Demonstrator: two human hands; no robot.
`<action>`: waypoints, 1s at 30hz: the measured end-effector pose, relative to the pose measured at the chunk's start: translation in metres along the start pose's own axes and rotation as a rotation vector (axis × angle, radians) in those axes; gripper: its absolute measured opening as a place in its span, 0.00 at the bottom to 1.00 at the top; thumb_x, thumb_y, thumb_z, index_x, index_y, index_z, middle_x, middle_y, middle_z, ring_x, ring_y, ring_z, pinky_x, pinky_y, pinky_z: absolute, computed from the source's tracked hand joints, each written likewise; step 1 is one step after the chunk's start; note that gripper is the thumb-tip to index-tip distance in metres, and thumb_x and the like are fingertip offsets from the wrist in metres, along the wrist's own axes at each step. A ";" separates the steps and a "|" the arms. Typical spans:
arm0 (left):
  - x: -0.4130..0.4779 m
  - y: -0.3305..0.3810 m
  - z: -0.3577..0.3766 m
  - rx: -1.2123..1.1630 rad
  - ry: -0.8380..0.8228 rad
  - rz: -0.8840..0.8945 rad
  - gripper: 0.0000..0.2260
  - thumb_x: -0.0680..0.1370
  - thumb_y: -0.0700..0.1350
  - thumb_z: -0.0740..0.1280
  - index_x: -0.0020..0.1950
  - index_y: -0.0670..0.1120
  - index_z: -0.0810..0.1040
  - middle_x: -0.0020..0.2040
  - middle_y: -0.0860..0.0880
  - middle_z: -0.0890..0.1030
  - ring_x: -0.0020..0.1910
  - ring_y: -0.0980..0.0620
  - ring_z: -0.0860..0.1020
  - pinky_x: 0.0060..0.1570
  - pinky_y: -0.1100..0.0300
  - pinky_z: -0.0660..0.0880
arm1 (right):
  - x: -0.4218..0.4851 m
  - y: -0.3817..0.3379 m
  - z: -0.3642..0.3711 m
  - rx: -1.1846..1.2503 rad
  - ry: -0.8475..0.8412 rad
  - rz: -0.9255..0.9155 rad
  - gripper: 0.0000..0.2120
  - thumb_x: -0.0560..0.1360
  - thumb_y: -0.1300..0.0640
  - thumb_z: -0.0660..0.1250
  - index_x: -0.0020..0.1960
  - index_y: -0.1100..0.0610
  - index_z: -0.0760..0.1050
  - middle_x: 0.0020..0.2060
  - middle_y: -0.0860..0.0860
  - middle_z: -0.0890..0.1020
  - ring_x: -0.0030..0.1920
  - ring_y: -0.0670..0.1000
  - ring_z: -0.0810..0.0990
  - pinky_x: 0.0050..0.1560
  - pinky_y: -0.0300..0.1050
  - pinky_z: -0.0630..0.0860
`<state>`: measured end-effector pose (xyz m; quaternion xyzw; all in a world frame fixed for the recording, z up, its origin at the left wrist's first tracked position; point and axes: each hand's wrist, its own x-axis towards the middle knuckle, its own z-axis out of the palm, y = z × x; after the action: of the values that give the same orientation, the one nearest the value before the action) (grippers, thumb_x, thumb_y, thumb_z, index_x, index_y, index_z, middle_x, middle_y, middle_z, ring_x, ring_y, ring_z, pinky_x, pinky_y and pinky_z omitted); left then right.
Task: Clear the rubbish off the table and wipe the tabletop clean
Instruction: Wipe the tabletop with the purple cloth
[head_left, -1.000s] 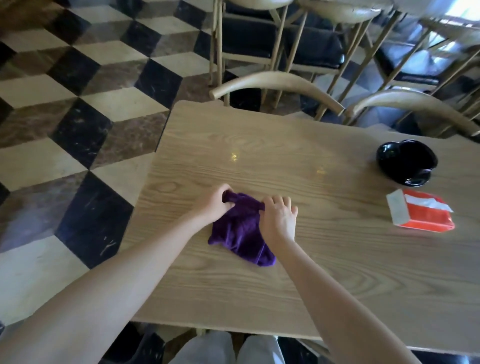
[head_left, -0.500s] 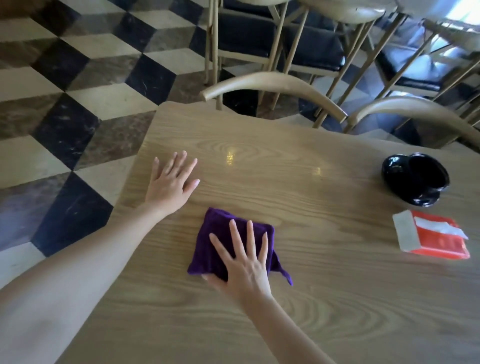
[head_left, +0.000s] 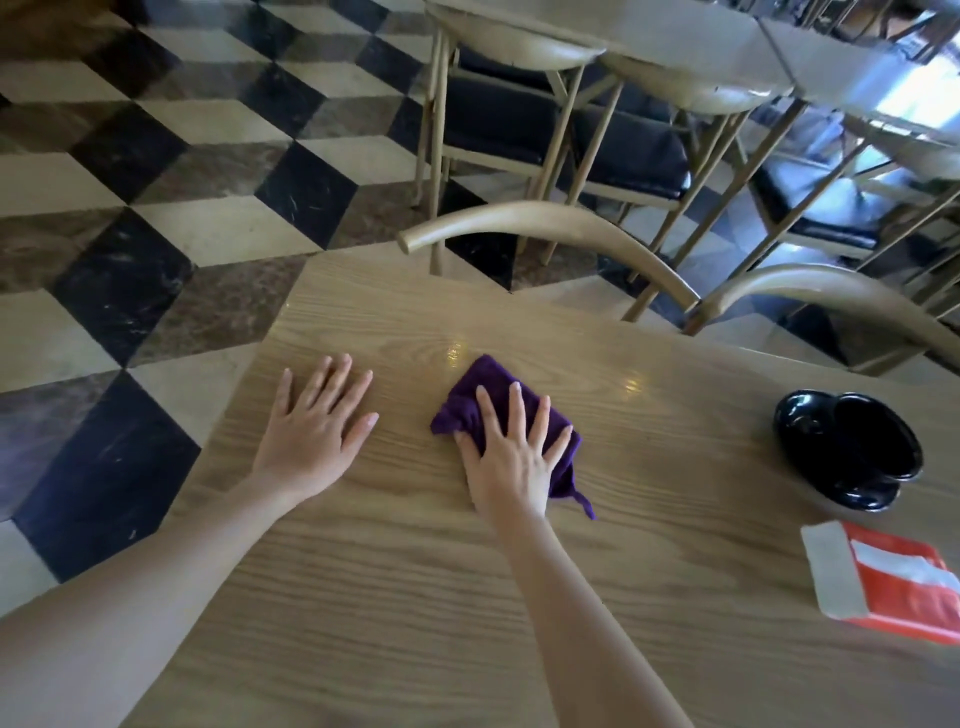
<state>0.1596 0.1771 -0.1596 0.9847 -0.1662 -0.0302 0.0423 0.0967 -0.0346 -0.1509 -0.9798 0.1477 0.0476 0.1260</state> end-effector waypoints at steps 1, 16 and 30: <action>0.000 0.000 0.001 -0.009 0.002 -0.003 0.34 0.74 0.65 0.32 0.77 0.53 0.49 0.78 0.52 0.48 0.78 0.52 0.44 0.75 0.45 0.39 | 0.015 0.005 -0.004 0.007 0.000 0.015 0.29 0.75 0.34 0.48 0.75 0.38 0.49 0.78 0.47 0.48 0.77 0.59 0.40 0.72 0.68 0.38; -0.002 -0.001 0.001 0.053 -0.002 -0.012 0.31 0.78 0.63 0.34 0.76 0.51 0.52 0.77 0.50 0.55 0.77 0.51 0.52 0.73 0.45 0.44 | 0.103 0.047 -0.030 0.038 0.050 0.204 0.27 0.77 0.36 0.48 0.75 0.40 0.53 0.78 0.46 0.50 0.77 0.59 0.41 0.71 0.69 0.37; 0.000 -0.009 0.002 0.082 -0.026 -0.015 0.27 0.80 0.61 0.40 0.75 0.51 0.58 0.76 0.47 0.61 0.76 0.49 0.55 0.71 0.42 0.51 | 0.151 -0.020 -0.022 0.010 -0.028 0.010 0.25 0.79 0.38 0.46 0.75 0.39 0.53 0.78 0.47 0.51 0.77 0.61 0.41 0.70 0.72 0.35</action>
<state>0.1626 0.1849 -0.1629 0.9864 -0.1606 -0.0363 -0.0004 0.2481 -0.0639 -0.1447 -0.9777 0.1509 0.0614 0.1329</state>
